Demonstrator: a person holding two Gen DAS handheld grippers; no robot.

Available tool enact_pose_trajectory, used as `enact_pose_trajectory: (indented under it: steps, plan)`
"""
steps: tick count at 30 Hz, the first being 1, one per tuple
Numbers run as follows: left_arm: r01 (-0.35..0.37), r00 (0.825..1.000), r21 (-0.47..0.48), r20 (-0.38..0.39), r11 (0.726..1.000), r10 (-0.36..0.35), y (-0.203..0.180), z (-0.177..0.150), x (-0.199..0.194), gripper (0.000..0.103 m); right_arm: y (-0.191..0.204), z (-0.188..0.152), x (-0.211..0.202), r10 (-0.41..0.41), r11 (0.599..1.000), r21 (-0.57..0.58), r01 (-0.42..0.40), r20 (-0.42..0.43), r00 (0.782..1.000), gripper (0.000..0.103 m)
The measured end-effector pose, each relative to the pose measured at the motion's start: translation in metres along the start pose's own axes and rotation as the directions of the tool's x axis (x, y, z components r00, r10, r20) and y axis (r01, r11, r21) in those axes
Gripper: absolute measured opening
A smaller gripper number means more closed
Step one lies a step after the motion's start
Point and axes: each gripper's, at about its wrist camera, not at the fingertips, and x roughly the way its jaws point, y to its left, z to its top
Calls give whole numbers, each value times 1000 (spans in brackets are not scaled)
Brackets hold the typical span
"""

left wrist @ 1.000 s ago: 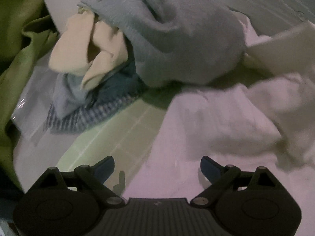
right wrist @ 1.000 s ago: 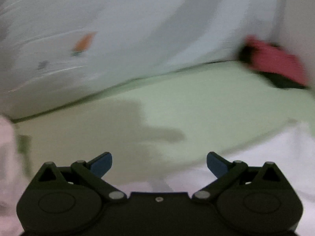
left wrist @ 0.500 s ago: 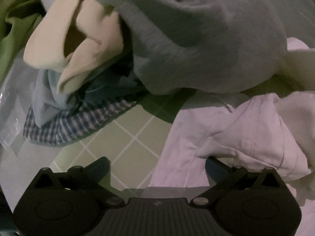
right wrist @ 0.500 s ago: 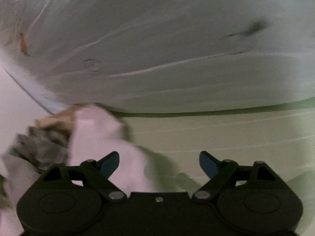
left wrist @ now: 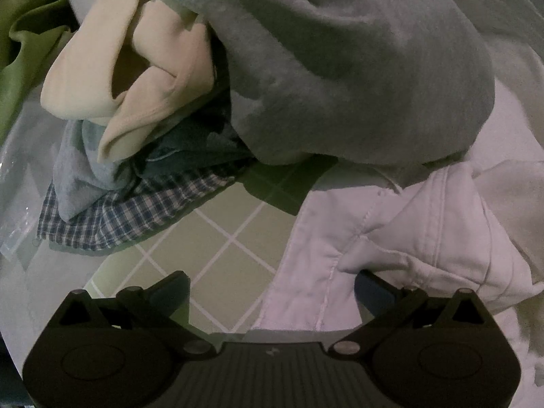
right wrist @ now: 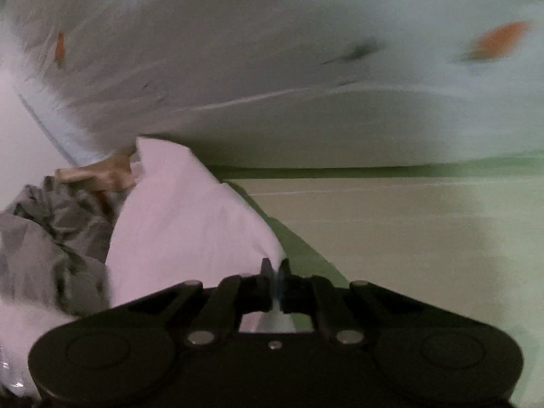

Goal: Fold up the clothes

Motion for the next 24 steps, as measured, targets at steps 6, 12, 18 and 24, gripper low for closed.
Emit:
enact_pose_trajectory:
  steps: [6,12,18,24]
  plan:
    - [1,1000,3,-2,1000,-1,-4,-3,-1,103,-59,-69,-88,-194,980,37,197,-88,977,3]
    - [5,1000,11,-12,1000,-5,-9,-4,-2,103,-75,-72,-103,-228,965,132,229,-20,973,37]
    - [7,1000,14,-14,1000,-7,-10,-2,-1,103,-86,-30,-64,-198,966,176,188,43,979,73]
    - [12,1000,18,-14,1000,-12,9,9,6,103,-84,10,21,-109,985,124,116,-62,992,78]
